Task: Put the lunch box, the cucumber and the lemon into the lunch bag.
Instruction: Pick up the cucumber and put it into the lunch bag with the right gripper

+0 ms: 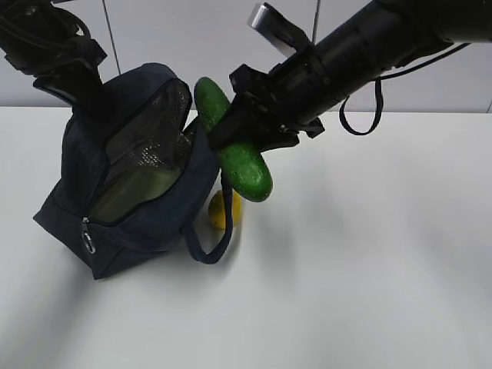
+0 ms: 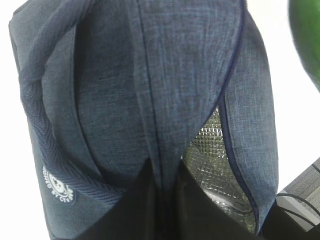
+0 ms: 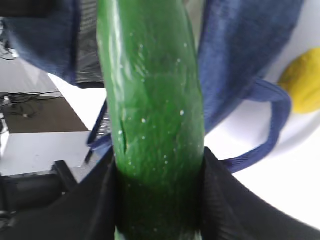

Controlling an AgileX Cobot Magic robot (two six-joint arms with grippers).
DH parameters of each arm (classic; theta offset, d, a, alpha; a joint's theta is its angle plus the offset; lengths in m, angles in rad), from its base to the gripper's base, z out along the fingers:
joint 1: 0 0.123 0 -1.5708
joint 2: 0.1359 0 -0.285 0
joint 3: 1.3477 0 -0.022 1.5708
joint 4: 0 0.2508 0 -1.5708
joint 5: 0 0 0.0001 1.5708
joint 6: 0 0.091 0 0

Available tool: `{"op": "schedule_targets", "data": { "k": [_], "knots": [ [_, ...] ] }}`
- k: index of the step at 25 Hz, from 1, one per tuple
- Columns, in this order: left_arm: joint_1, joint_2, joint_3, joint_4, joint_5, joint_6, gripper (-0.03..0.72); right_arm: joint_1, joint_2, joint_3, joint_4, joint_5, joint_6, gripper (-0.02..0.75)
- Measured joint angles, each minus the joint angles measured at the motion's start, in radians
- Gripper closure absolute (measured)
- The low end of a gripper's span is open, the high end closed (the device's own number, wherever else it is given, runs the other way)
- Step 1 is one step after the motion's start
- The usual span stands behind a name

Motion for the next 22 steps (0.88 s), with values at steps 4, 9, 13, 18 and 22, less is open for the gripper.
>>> {"op": "schedule_targets", "data": {
  "k": [4, 9, 13, 18, 22],
  "knots": [
    [0.0, 0.0, 0.0, 0.0, 0.0, 0.0, 0.682, 0.0, -0.01, 0.026, 0.099, 0.015, -0.026, 0.437],
    [0.0, 0.0, 0.0, -0.002, 0.0, 0.0, 0.682, 0.004, -0.01, 0.145, 0.406, 0.012, -0.188, 0.438],
    [0.0, 0.0, 0.0, -0.003, 0.0, 0.0, 0.682, 0.03, -0.01, 0.205, 0.576, -0.033, -0.283, 0.438],
    [0.0, 0.0, 0.0, -0.01, 0.0, 0.0, 0.682, 0.099, -0.01, 0.212, 0.623, -0.156, -0.297, 0.441],
    [0.0, 0.0, 0.0, -0.014, 0.0, 0.0, 0.682, 0.126, -0.01, 0.216, 0.636, -0.224, -0.3, 0.441]
  ]
}}
